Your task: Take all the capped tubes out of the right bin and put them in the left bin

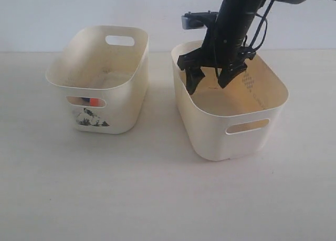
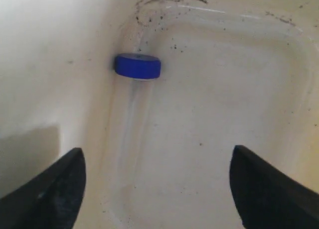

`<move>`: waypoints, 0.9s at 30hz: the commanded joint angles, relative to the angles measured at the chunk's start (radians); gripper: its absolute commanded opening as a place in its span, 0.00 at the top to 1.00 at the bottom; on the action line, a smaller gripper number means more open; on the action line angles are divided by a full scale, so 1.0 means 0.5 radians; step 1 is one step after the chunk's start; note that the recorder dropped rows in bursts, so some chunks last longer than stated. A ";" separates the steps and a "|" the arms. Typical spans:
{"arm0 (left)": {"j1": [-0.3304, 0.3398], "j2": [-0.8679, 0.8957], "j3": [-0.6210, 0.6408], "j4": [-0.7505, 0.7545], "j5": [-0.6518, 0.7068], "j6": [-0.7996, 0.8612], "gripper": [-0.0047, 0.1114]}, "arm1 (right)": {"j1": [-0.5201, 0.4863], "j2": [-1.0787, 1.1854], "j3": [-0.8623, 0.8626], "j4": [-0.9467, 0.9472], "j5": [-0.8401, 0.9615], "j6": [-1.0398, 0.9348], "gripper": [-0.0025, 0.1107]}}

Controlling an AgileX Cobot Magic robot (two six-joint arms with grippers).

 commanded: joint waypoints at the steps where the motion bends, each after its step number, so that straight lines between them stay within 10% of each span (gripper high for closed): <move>1: 0.002 -0.007 -0.006 0.003 -0.003 -0.017 0.92 | -0.078 0.057 -0.002 0.102 0.015 0.007 0.47; 8: 0.002 -0.007 -0.006 0.003 -0.003 -0.017 0.92 | -0.115 0.065 -0.002 0.157 -0.026 0.037 0.76; 18: 0.002 -0.007 -0.006 0.003 -0.003 -0.017 0.92 | -0.115 0.065 -0.002 0.131 -0.134 0.033 0.77; 27: 0.002 -0.007 -0.006 0.003 -0.003 -0.017 0.92 | -0.115 0.065 -0.002 0.165 -0.144 -0.010 0.20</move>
